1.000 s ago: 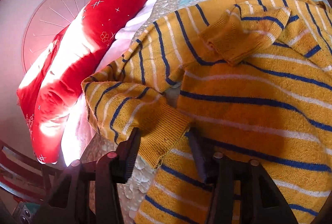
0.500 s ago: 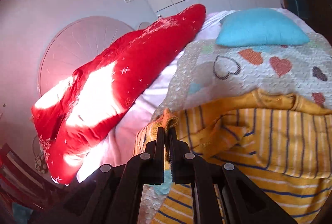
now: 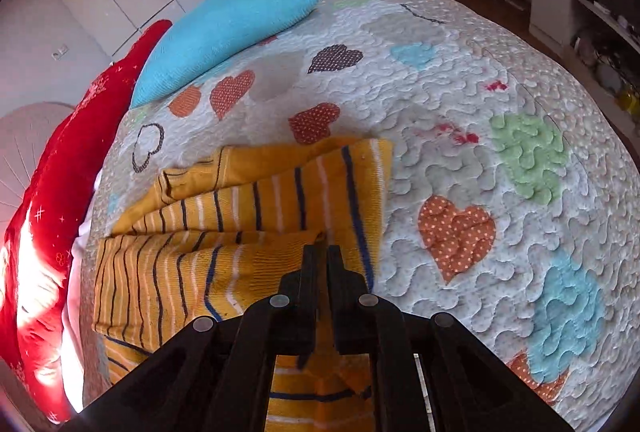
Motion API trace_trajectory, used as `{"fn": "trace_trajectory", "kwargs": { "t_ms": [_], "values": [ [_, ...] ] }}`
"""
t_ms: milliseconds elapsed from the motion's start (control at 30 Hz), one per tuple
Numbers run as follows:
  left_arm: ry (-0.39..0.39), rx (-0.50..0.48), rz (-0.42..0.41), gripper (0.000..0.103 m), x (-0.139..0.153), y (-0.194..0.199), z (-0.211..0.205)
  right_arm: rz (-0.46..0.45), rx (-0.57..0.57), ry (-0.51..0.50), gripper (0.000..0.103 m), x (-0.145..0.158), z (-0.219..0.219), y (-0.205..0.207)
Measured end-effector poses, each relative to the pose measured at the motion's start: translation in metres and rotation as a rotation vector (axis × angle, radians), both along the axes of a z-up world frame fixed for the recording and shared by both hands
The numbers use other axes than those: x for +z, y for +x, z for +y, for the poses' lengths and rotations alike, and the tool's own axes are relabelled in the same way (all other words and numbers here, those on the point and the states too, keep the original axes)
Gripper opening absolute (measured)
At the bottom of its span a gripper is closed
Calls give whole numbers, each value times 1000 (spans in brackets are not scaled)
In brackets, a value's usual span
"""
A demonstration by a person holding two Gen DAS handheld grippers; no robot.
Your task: Fold small clothes
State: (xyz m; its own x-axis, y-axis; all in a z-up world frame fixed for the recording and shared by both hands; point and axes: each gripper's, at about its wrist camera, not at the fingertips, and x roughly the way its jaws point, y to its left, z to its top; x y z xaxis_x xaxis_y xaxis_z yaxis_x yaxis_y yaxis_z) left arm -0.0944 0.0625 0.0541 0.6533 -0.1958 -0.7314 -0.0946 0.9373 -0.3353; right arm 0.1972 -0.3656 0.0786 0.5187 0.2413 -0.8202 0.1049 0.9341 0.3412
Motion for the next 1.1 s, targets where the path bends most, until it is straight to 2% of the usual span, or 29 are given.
{"fn": "trace_trajectory", "kwargs": {
  "t_ms": [67, 133, 233, 333, 433, 500, 567, 600, 667, 767, 867, 900, 967, 1100],
  "values": [
    [26, -9, 10, 75, -2, 3, -4, -54, -16, 38, 17, 8, -10, -9],
    [43, -15, 25, 75, -6, 7, -7, -108, -12, 48, 17, 18, -13, -19],
    [49, -19, 51, 75, -13, 12, -11, -158, 57, 86, 17, 30, -3, -33],
    [45, -26, 60, 75, -17, 16, -18, -149, 176, 167, 17, 27, 19, -36],
    [55, -42, 62, 75, -17, 18, -28, -74, 265, 215, 19, 3, 39, -29],
    [84, -50, 62, 75, -17, 19, -35, 0, 275, 182, 24, -20, 47, -18],
    [106, -58, 60, 75, -17, 18, -39, 58, 227, 91, 20, -41, 47, -2],
    [108, -58, 60, 75, -17, 18, -39, 61, 209, 61, 15, -47, 46, 4],
    [97, -49, 63, 75, -17, 17, -36, 36, 178, 38, 15, -49, 44, 11],
    [81, -24, 72, 75, -17, 15, -28, 27, 145, 6, 20, -39, 46, 12],
    [89, -7, 69, 75, -16, 10, -20, 12, 171, 68, 45, -23, 40, -9],
    [93, -1, 68, 75, -16, 8, -17, 8, 189, 112, 48, -18, 35, -21],
    [92, 12, 72, 75, -18, 7, -11, -2, 223, 166, 48, -8, 23, -48],
    [71, 29, 84, 75, -24, 9, -5, -7, 247, 122, 49, -1, 0, -96]
  ]
}}
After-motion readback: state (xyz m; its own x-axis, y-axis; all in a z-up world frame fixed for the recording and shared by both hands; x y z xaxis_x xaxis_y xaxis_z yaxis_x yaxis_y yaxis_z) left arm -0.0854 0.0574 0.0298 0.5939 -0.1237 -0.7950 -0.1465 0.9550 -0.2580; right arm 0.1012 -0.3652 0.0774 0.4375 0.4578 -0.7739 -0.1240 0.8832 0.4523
